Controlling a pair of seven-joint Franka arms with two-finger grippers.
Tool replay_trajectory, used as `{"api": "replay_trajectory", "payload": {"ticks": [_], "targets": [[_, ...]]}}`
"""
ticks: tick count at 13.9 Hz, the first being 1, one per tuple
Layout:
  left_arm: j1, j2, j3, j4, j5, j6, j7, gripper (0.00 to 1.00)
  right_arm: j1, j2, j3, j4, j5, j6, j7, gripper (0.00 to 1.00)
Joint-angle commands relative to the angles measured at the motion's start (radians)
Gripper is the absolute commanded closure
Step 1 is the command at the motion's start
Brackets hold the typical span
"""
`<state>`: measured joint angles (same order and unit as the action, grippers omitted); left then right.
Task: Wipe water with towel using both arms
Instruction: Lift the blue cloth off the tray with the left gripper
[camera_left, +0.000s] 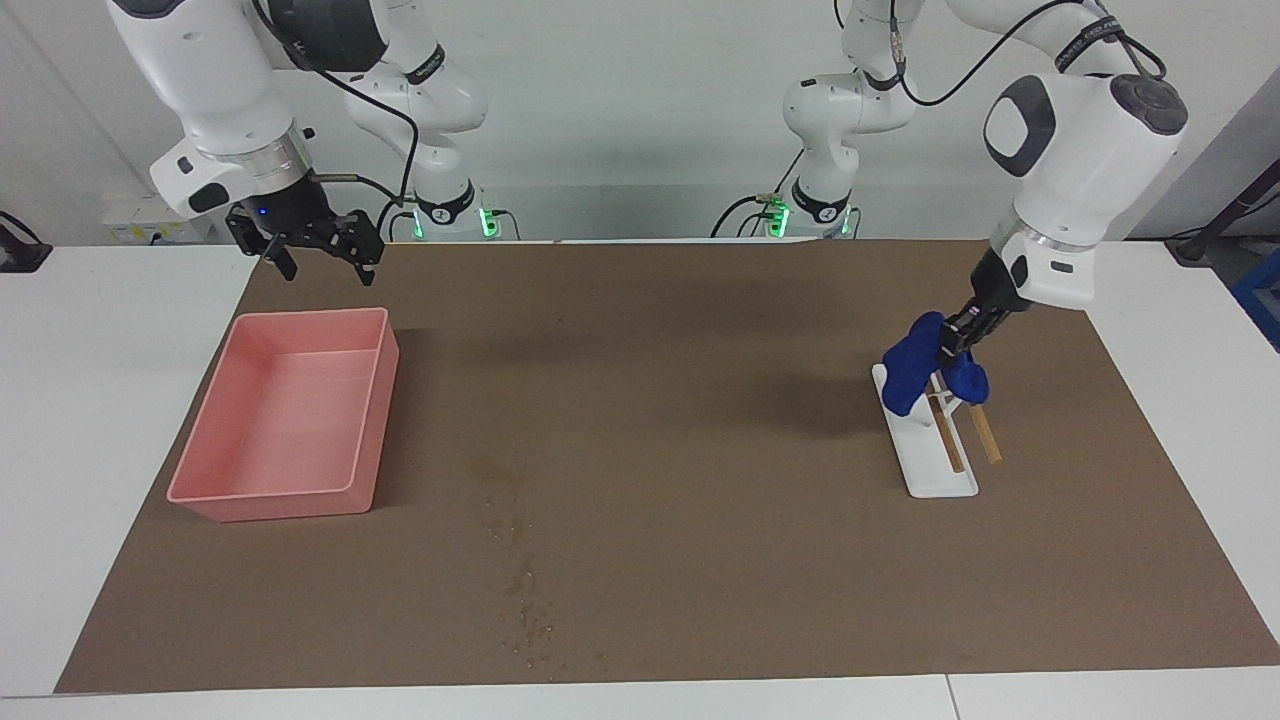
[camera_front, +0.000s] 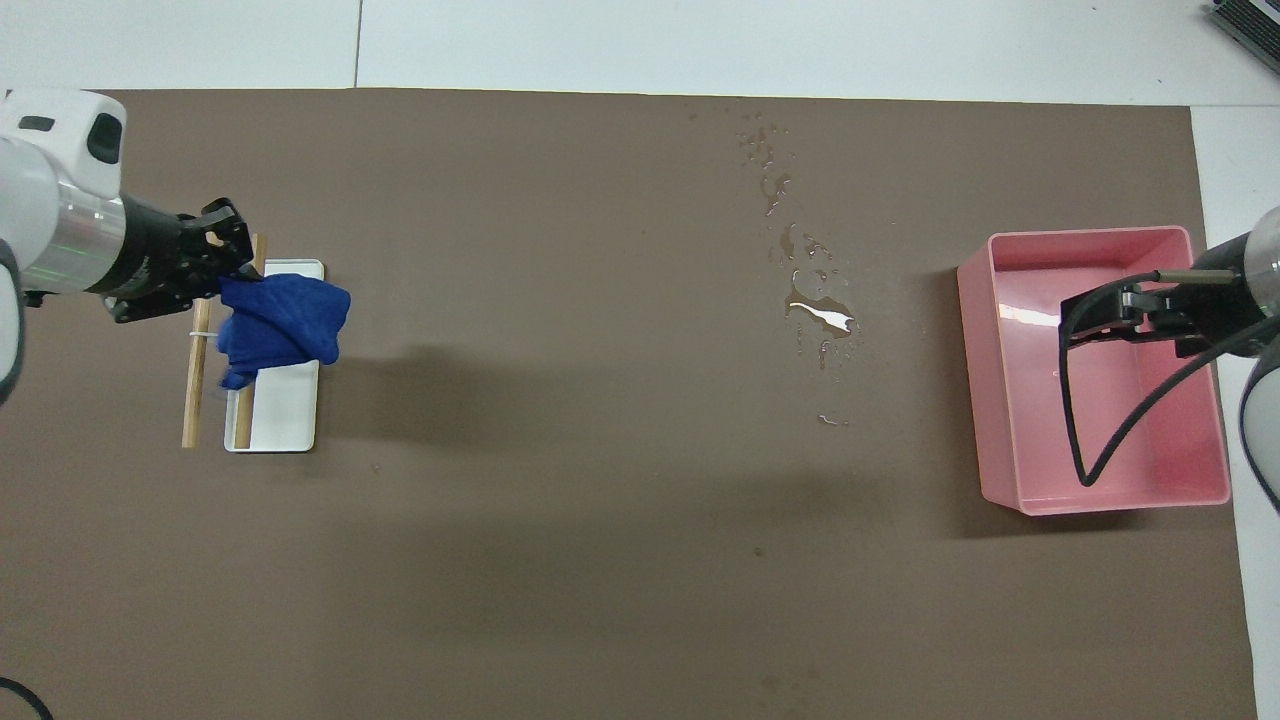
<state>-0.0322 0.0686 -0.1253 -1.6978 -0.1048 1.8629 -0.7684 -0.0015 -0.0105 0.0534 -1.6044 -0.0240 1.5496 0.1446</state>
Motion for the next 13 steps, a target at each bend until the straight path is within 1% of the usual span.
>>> {"api": "replay_trajectory", "payload": {"ticks": [1, 3, 4, 6, 7, 8, 10, 13], "targets": [[-0.055, -0.003, -0.043, 0.026, -0.053, -0.013, -0.344, 1.00, -0.005, -0.017, 0.008, -0.017, 0.018, 0.018, 0.022, 0.00], [-0.093, 0.000, -0.072, 0.032, -0.149, 0.045, -0.603, 1.00, -0.005, -0.019, 0.009, -0.020, 0.084, 0.021, 0.123, 0.00], [-0.121, 0.003, -0.083, 0.032, -0.179, 0.095, -0.755, 1.00, -0.003, -0.019, 0.013, -0.020, 0.090, 0.027, 0.189, 0.00], [-0.204, 0.010, -0.085, 0.018, -0.216, 0.238, -1.066, 1.00, 0.035, -0.020, 0.020, -0.028, 0.096, 0.066, 0.292, 0.00], [-0.239, 0.013, -0.085, 0.012, -0.233, 0.305, -1.182, 1.00, 0.047, -0.020, 0.023, -0.029, 0.096, 0.084, 0.364, 0.00], [-0.265, 0.016, -0.086, 0.010, -0.248, 0.353, -1.272, 1.00, 0.069, -0.019, 0.025, -0.032, 0.102, 0.113, 0.466, 0.00], [-0.307, 0.019, -0.086, 0.010, -0.268, 0.439, -1.415, 1.00, 0.084, -0.017, 0.023, -0.038, 0.171, 0.139, 0.640, 0.00], [-0.374, 0.031, -0.086, 0.009, -0.273, 0.538, -1.542, 1.00, 0.118, -0.014, 0.025, -0.055, 0.245, 0.162, 0.887, 0.00]]}}
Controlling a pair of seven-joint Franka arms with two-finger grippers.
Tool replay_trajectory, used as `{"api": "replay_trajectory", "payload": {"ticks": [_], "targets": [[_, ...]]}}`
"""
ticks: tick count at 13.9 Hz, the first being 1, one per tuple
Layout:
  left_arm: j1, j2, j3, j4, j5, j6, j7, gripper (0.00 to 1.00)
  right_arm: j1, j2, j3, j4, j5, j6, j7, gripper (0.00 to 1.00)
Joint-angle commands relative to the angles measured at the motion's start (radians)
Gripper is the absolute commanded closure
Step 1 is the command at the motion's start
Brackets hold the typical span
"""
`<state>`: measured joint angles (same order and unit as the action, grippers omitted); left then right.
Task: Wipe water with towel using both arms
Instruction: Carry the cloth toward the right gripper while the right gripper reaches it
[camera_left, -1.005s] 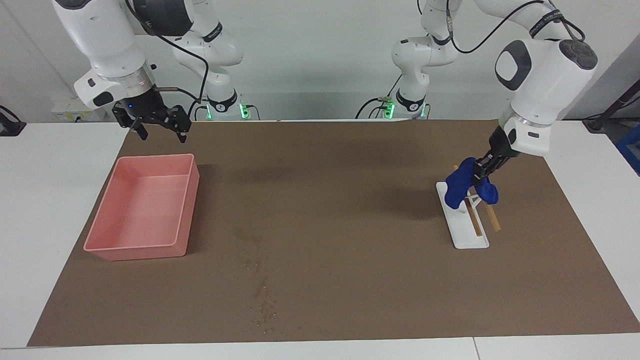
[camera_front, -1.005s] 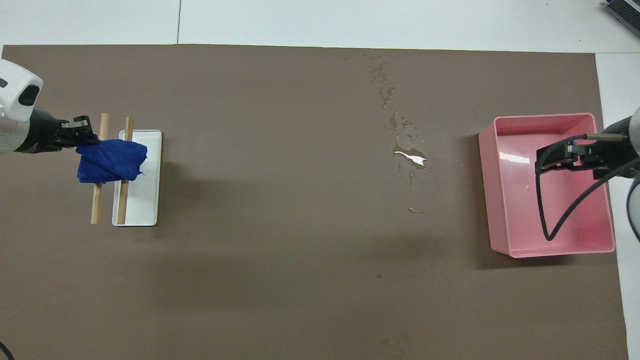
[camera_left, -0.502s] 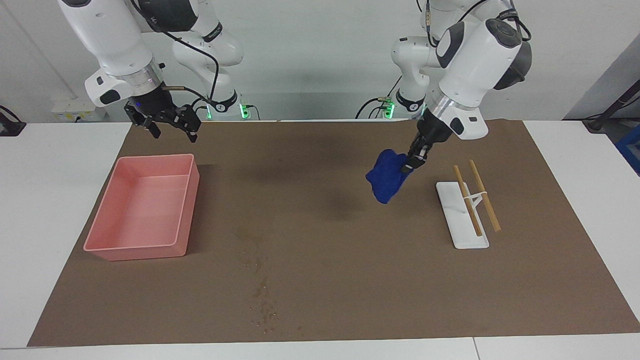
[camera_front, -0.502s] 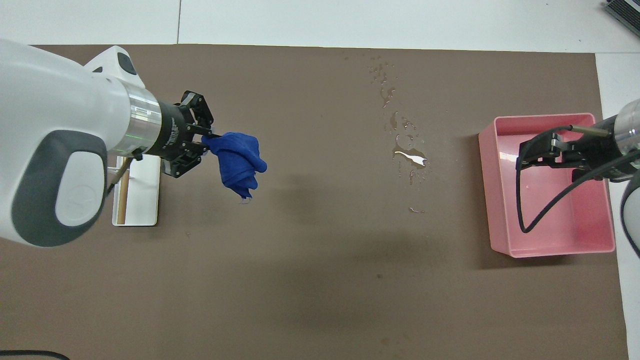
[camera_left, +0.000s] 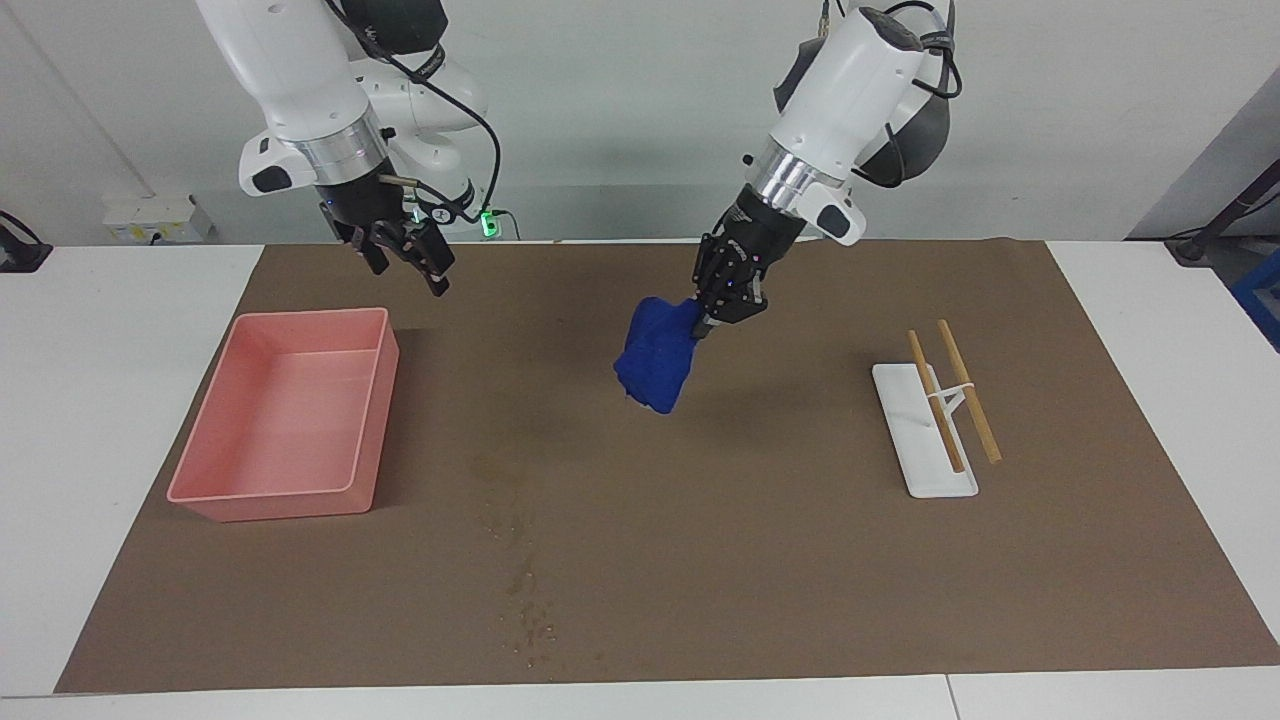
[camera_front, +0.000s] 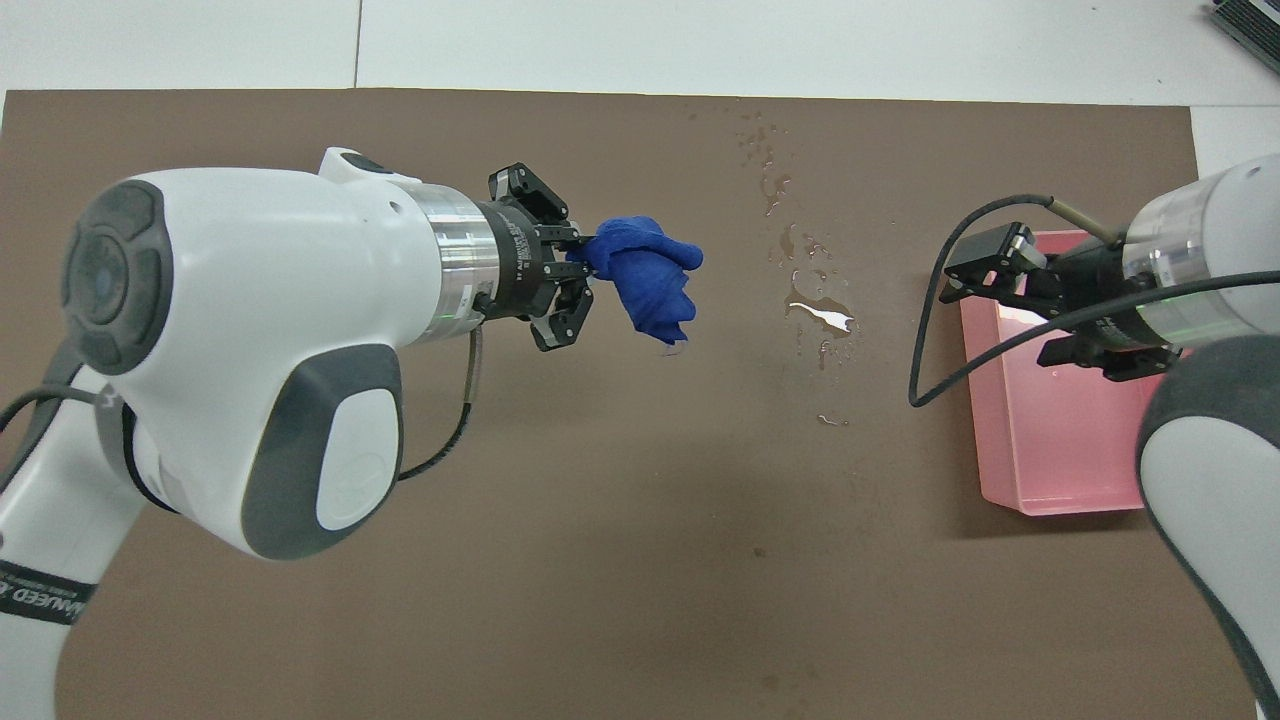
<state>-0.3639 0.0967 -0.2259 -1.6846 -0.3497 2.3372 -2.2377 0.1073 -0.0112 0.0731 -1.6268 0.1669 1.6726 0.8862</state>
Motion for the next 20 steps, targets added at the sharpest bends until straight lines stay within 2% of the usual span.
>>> {"api": "replay_trajectory", "payload": {"ticks": [1, 3, 8, 11, 15, 16, 18, 20], "targets": [[-0.055, 0.005, 0.014, -0.007, -0.028, 0.085, -0.098, 1.00, 0.023, -0.007, 0.005, -0.034, 0.069, 0.068, 0.245, 0.00], [-0.084, 0.005, 0.016, -0.015, -0.028, 0.114, -0.120, 1.00, 0.041, 0.008, 0.005, -0.034, 0.121, 0.123, 0.412, 0.00], [-0.142, 0.003, 0.016, -0.014, -0.028, 0.140, -0.151, 1.00, 0.098, 0.046, 0.005, -0.030, 0.146, 0.228, 0.601, 0.00], [-0.171, 0.003, 0.016, -0.012, -0.028, 0.159, -0.166, 1.00, 0.118, 0.063, 0.005, -0.028, 0.148, 0.276, 0.663, 0.00], [-0.207, 0.003, 0.016, -0.014, -0.028, 0.160, -0.166, 1.00, 0.117, 0.062, 0.005, -0.033, 0.177, 0.272, 0.669, 0.02], [-0.208, 0.003, 0.016, -0.012, -0.028, 0.162, -0.166, 1.00, 0.117, 0.062, 0.005, -0.034, 0.186, 0.277, 0.669, 0.18], [-0.214, 0.003, 0.016, -0.010, -0.028, 0.180, -0.174, 1.00, 0.115, 0.062, 0.005, -0.038, 0.189, 0.276, 0.669, 1.00], [-0.227, 0.005, 0.016, -0.014, -0.026, 0.202, -0.181, 1.00, 0.117, 0.059, 0.005, -0.039, 0.189, 0.274, 0.662, 1.00]]}}
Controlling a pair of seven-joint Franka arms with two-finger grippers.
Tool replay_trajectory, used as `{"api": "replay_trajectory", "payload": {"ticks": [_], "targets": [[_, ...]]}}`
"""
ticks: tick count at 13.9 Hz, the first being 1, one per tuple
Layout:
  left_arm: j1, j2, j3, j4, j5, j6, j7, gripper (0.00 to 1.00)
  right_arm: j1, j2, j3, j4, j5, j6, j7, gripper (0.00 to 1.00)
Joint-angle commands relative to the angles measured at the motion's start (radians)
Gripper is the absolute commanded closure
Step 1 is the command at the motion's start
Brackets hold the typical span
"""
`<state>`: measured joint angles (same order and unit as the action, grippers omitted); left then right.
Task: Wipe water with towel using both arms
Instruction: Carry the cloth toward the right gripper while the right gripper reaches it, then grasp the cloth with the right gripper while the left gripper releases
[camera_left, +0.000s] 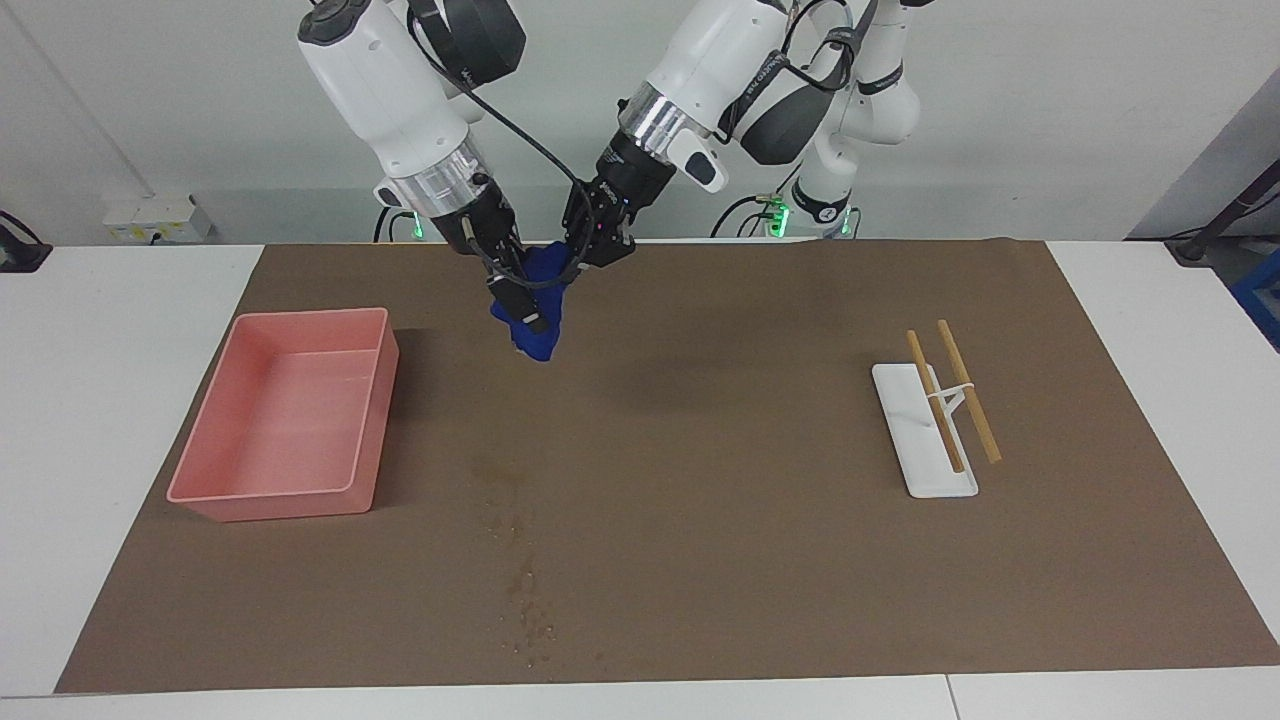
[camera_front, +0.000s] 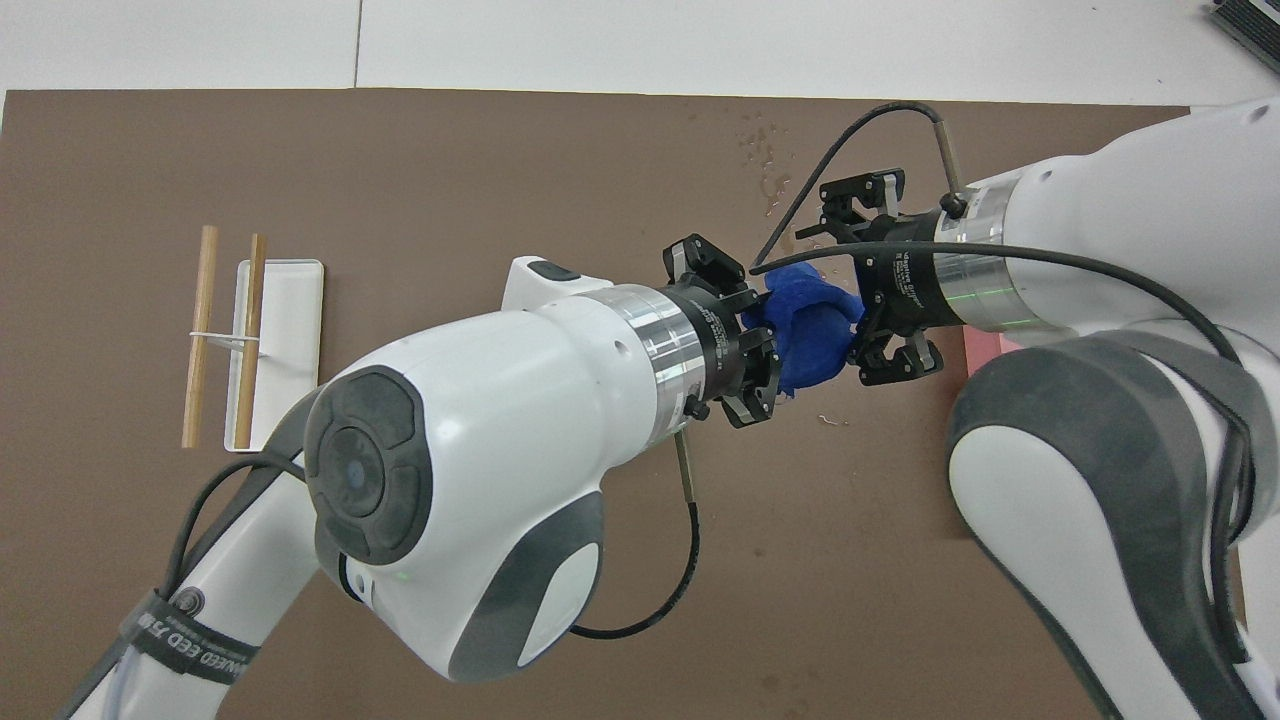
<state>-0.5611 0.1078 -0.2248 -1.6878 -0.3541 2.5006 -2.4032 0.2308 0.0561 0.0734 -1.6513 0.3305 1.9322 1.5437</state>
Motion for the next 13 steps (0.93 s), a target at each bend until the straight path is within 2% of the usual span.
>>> {"api": "replay_trajectory", "payload": {"ticks": [1, 6, 7, 9, 11, 13], "targets": [[-0.029, -0.008, 0.015, -0.010, -0.022, 0.038, -0.017, 1.00, -0.007, -0.009, 0.005, -0.015, 0.024, 0.014, -0.002, 1.00], [-0.023, -0.008, 0.018, -0.009, -0.006, 0.037, 0.004, 1.00, -0.011, -0.015, 0.003, -0.013, 0.016, 0.013, -0.128, 1.00], [-0.017, -0.011, 0.018, -0.009, -0.006, 0.035, 0.021, 0.93, -0.014, -0.012, 0.003, -0.010, 0.009, 0.017, -0.157, 1.00], [-0.011, -0.016, 0.024, -0.007, -0.008, 0.026, 0.048, 0.00, -0.018, -0.009, 0.002, -0.010, 0.004, 0.060, -0.209, 1.00], [0.021, -0.017, 0.028, -0.009, -0.006, 0.021, 0.071, 0.00, -0.022, -0.004, 0.002, -0.022, -0.001, 0.135, -0.275, 1.00], [0.064, -0.017, 0.028, -0.007, -0.006, -0.003, 0.162, 0.00, -0.027, -0.001, 0.002, -0.079, -0.002, 0.275, -0.371, 1.00]]}}
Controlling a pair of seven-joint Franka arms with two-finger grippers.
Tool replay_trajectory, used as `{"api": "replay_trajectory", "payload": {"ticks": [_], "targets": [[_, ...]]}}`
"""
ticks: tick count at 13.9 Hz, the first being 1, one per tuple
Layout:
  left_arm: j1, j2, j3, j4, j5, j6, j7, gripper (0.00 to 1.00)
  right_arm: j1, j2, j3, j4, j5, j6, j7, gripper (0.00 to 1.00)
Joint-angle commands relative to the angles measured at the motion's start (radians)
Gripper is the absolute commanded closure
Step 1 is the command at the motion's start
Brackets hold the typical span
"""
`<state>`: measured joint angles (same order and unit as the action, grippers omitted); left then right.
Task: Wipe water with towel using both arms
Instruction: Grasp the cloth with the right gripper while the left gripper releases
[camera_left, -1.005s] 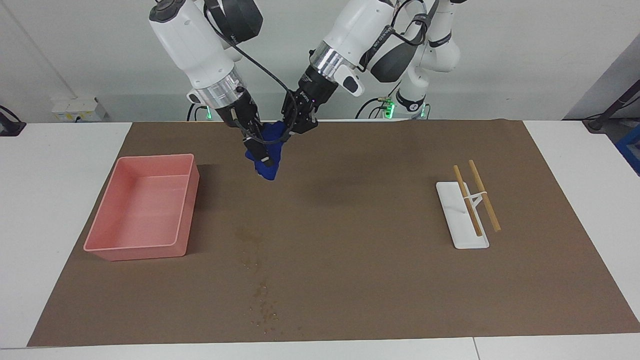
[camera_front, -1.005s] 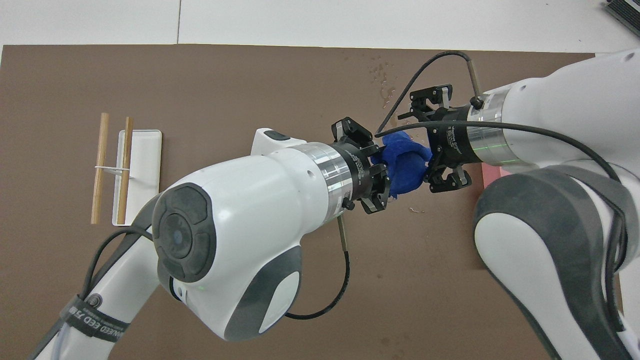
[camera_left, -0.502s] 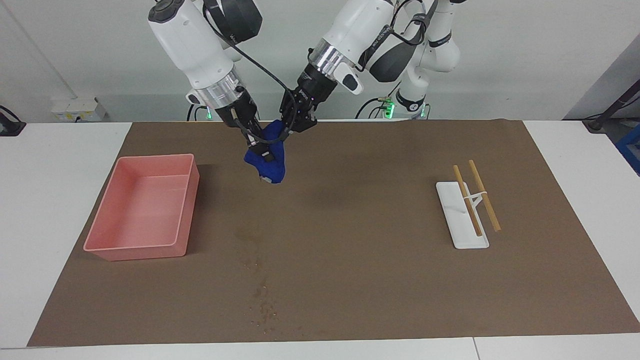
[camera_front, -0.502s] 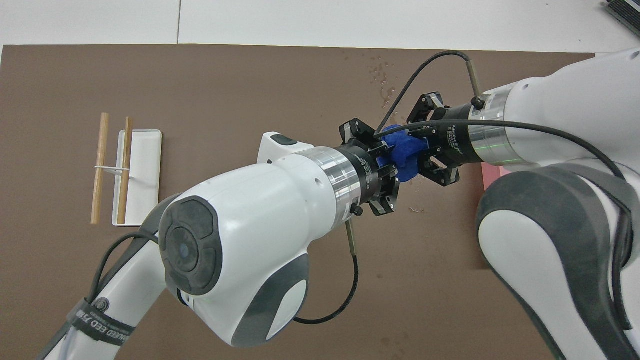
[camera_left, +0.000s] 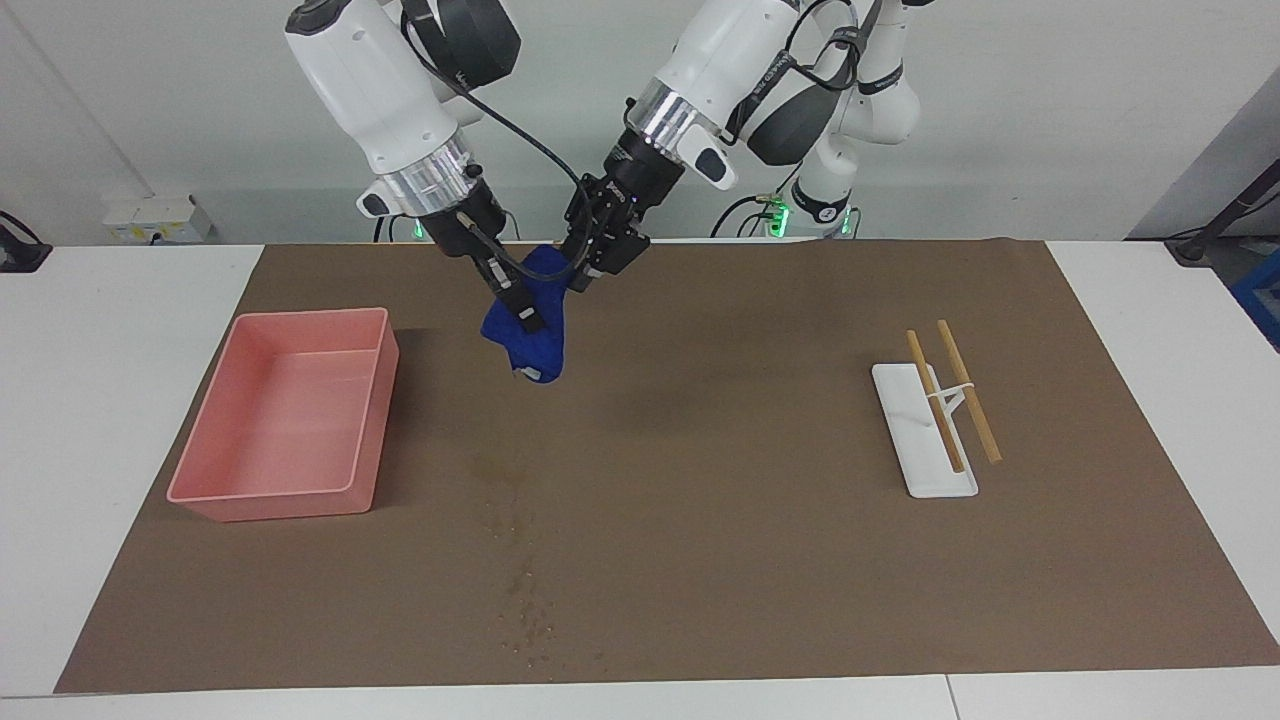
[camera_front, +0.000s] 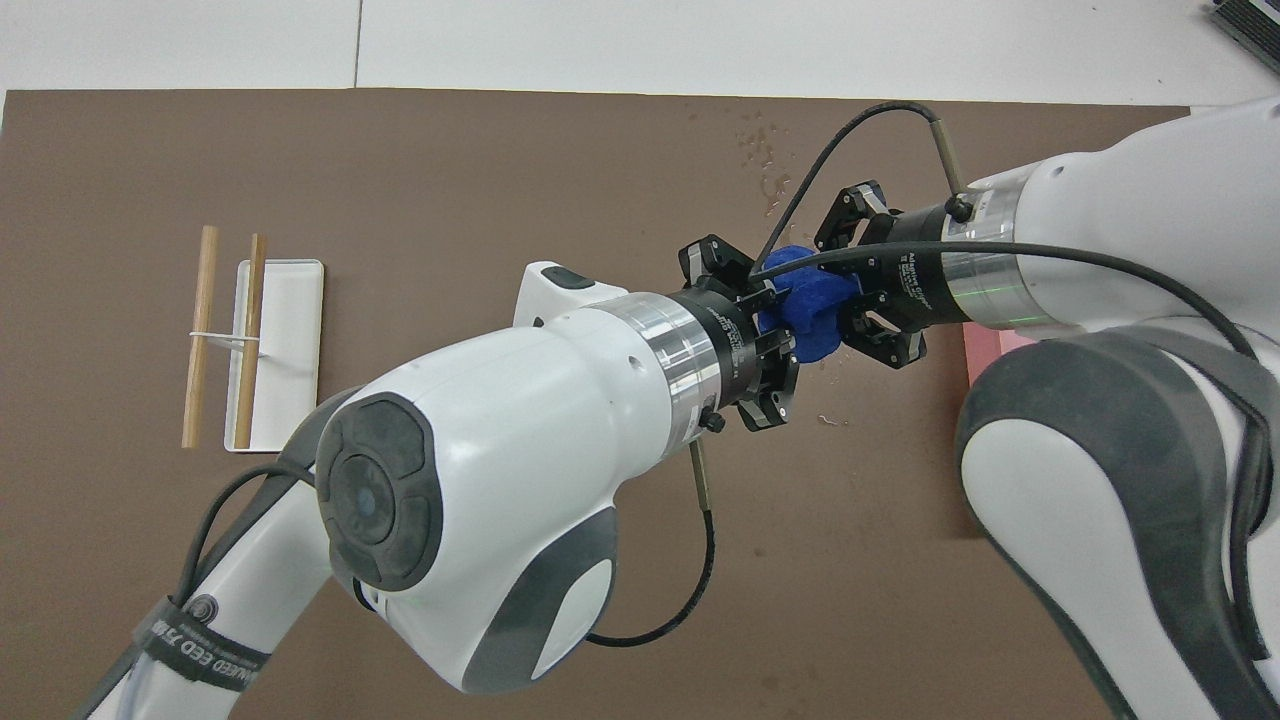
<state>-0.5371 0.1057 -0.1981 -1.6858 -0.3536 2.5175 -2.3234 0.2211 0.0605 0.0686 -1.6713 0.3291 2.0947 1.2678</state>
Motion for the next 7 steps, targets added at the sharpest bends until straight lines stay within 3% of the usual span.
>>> {"api": "replay_trajectory", "payload": {"ticks": [1, 7], "targets": [[0.060, -0.015, 0.002, -0.011, -0.007, -0.026, 0.151, 0.00, -0.023, 0.008, 0.007, -0.070, 0.001, 0.161, -0.137, 1.00], [0.255, -0.023, 0.003, -0.012, -0.005, -0.179, 0.695, 0.00, -0.016, 0.258, 0.008, -0.030, 0.001, 0.545, -0.433, 1.00]]}}
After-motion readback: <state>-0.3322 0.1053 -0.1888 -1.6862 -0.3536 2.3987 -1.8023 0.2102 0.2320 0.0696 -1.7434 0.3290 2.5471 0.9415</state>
